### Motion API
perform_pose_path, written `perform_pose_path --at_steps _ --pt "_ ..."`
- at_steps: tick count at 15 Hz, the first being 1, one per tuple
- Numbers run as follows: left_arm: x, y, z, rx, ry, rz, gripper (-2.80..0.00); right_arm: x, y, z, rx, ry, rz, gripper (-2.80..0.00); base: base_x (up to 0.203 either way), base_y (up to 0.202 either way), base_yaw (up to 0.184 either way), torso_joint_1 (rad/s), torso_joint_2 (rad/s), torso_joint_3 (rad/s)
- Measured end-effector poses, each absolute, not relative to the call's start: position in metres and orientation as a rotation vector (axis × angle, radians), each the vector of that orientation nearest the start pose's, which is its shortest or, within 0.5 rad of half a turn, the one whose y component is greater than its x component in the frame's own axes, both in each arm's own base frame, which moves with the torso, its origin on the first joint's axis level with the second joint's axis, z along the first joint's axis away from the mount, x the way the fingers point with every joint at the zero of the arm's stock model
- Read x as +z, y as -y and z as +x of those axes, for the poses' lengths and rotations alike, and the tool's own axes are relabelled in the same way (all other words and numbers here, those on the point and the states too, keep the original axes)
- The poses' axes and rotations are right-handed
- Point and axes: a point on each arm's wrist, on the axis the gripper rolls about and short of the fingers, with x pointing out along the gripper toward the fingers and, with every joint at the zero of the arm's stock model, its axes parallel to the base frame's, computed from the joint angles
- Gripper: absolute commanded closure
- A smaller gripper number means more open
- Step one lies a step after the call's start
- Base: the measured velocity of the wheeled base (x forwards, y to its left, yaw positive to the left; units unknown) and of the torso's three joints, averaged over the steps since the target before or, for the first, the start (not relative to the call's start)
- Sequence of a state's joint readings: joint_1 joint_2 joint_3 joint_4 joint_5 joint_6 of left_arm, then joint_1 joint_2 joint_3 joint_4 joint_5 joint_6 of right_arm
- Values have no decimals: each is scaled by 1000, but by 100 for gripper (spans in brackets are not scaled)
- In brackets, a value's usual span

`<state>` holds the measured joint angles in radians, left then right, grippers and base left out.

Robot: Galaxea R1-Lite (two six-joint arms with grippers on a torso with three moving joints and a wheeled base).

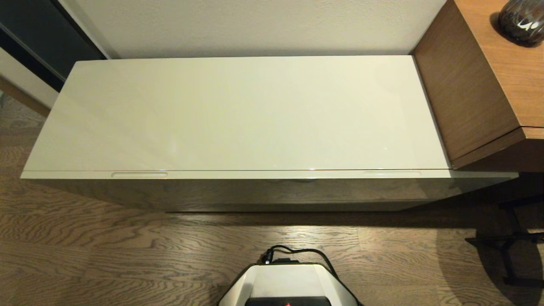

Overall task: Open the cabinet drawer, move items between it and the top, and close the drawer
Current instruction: Open the drawer

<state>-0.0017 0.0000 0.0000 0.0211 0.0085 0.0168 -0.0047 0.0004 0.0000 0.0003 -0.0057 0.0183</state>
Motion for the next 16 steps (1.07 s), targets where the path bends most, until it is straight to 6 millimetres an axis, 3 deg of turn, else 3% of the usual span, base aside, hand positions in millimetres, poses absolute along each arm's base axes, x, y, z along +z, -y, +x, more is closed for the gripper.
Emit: perform_pose_path --at_steps 16 --pt "73 0 -23 5 -21 17 0 76 0 -23 7 1 -65 0 0 0 0 0 0 0"
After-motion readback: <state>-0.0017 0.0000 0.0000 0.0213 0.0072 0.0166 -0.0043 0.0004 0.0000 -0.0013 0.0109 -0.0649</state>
